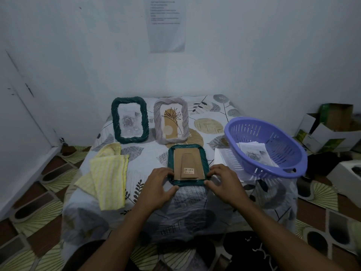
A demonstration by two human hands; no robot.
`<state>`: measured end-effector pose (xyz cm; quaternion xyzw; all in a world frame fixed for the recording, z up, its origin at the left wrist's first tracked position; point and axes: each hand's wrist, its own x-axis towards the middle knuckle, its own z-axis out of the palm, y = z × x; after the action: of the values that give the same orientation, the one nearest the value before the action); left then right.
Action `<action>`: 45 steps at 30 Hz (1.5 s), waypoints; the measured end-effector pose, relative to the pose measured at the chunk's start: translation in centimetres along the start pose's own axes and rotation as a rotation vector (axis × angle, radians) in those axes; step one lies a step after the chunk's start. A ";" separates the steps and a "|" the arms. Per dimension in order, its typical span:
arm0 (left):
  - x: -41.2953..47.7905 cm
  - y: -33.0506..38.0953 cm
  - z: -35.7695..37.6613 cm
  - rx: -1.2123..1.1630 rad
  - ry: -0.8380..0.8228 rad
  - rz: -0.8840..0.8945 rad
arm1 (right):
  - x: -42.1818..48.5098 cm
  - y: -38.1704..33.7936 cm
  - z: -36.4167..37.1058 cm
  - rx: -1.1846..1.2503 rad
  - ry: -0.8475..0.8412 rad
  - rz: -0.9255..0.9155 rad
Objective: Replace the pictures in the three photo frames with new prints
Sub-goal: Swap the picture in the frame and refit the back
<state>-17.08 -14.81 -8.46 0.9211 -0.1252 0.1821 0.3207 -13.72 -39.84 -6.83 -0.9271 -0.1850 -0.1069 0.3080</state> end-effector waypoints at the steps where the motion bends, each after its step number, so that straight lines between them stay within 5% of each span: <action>1: -0.1 0.1 0.1 0.006 0.008 0.003 | -0.2 -0.2 0.1 0.010 0.020 0.008; 21: 0.2 0.2 0.1 0.047 -0.079 -0.029 | -0.7 -0.6 0.2 0.225 0.011 0.104; 45: 0.5 0.1 0.6 0.244 -0.143 -0.012 | -0.4 -0.3 0.0 0.112 -0.044 0.057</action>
<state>-16.49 -15.33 -8.58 0.9646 -0.1194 0.1278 0.1976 -14.24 -39.75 -6.84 -0.9155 -0.1711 -0.0671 0.3580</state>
